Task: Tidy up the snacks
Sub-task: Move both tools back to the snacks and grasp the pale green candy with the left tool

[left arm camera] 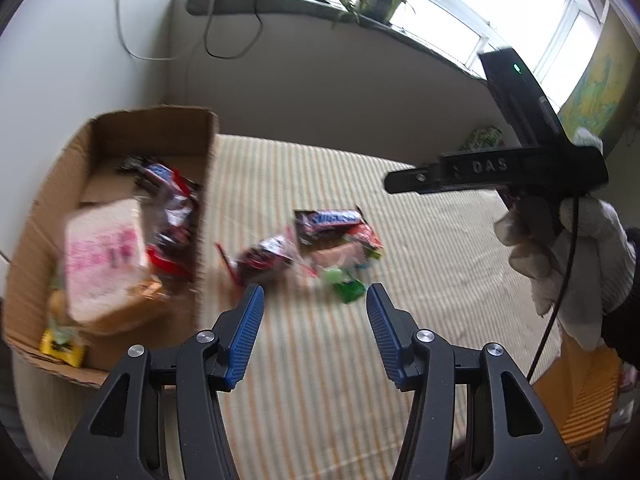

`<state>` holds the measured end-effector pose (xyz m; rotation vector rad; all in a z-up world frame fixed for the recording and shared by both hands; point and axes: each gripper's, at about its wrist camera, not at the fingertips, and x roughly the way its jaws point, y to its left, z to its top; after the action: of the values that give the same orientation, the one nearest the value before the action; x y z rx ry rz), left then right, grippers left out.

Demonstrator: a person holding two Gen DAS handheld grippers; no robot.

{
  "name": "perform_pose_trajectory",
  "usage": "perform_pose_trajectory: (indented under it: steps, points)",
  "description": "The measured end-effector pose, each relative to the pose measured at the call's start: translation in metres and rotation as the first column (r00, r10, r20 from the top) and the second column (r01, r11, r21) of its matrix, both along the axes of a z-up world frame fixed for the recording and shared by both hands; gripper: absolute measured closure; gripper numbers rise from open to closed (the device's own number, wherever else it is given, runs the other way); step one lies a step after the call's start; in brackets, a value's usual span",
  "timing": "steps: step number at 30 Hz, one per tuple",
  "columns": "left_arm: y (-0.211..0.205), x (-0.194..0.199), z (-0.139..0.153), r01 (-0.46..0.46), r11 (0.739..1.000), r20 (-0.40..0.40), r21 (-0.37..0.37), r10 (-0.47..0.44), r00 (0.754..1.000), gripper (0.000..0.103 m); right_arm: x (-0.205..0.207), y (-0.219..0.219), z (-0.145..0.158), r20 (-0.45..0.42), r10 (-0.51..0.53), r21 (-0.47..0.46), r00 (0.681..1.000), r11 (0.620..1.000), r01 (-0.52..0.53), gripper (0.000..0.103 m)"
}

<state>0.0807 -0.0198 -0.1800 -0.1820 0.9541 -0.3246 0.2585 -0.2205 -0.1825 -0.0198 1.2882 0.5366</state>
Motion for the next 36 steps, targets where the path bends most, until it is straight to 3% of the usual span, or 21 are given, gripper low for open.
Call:
perform_pose_trajectory:
  steps: [8,16,23,27,29,31,34,36]
  points:
    - [-0.029,0.009,-0.027,0.005,1.0,-0.015,-0.012,-0.006,1.0,0.05,0.0,0.02,-0.015,0.009,0.154,-0.013,0.988,0.988,-0.154,0.039]
    - [-0.035,0.022,-0.059,-0.138,0.988,-0.012,-0.074,0.137,0.99,0.051,0.01,0.041,-0.03,0.057,0.385,-0.03,0.921,0.923,-0.384,0.041]
    - [-0.046,0.026,-0.068,-0.175,0.982,0.013,-0.071,0.176,0.984,0.051,0.009,0.056,-0.04,0.045,0.503,-0.029,0.863,0.864,-0.502,0.041]
    - [-0.044,0.027,-0.072,-0.198,0.977,0.011,-0.08,0.2,0.98,0.051,0.009,0.064,-0.049,0.023,0.531,-0.031,0.847,0.847,-0.53,0.046]
    - [-0.048,0.028,-0.073,-0.192,0.979,0.02,-0.064,0.193,0.981,0.055,0.011,0.067,-0.055,0.013,0.537,-0.043,0.844,0.843,-0.536,0.053]
    - [-0.05,0.027,-0.073,-0.193,0.98,0.029,-0.052,0.195,0.98,0.057,0.013,0.068,-0.06,0.008,0.537,-0.051,0.844,0.843,-0.536,0.054]
    - [-0.049,0.025,-0.074,-0.199,0.978,0.025,-0.056,0.201,0.979,0.074,0.013,0.071,-0.062,0.004,0.542,-0.043,0.841,0.84,-0.541,0.054]
    - [-0.049,0.023,-0.074,-0.198,0.979,0.028,-0.057,0.2,0.979,0.075,0.01,0.076,-0.063,0.003,0.554,-0.055,0.833,0.832,-0.553,0.054]
